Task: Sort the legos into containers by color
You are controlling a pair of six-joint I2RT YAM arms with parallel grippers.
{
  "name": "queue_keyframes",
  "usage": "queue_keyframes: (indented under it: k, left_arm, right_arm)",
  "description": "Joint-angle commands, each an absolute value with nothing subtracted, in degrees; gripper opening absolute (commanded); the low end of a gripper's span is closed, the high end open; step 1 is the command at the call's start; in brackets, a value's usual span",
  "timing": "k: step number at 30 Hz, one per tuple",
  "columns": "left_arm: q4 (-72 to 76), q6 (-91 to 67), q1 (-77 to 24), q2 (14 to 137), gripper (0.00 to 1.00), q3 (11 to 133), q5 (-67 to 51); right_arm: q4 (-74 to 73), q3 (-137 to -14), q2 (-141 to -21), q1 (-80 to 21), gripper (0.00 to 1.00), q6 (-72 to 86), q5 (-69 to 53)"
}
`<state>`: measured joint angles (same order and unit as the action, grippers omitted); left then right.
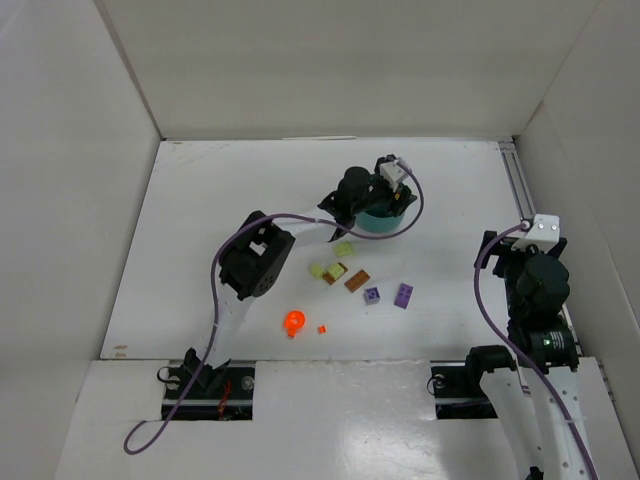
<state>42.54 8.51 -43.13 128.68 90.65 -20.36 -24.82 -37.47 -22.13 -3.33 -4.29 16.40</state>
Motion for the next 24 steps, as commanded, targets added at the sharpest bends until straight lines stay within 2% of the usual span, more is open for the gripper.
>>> queue_keyframes:
  k: [1,3,8,10,14,17,20,24]
  left_arm:
    - [45.6,7.4,-43.1,122.4,0.64,89.9,-21.4]
    - [45.6,6.9,-43.1,120.5,0.69,89.4,-21.4]
    - [45.1,3.4,-43.1,113.9,1.0,86.6,-22.4]
    - [43.3,0.2,-43.1,109.0,1.0,85.3,-22.4]
    - [29.3,-9.3,-41.9,99.1,1.0,82.4,-19.0]
    - [19.8,-15.4,-41.9,89.7,1.0,76.8,-8.1]
    - [3.3,-25.1,-41.4,81.1,1.0,70.1,6.3]
    - [-5.6,-33.9,-41.4,72.1,1.0,59.6,11.9]
  right_arm:
    - [-21.1,-37.4,-22.1,-3.1,1.0,-4.5,15.5]
    - [-21.1,-37.4,-22.1,-3.1,1.0,-4.5,15.5]
    - [-21.1,-38.0,-22.7,-3.1,1.0,-5.5,13.1]
    - [-20.6,-38.0,-24.7,-3.1,1.0,-6.4,11.2]
    - [-20.0,-39.8,-31.7,-3.1,1.0,-10.6,1.5]
    - [-20.0,-40.3,-37.8,-3.1,1.0,-13.4,-6.3]
    - [-19.5,-38.9,-39.8,-4.0,1.0,-13.4,-9.0]
    - [-20.0,-38.2,-41.8,-9.6,1.0,-10.0,-6.2]
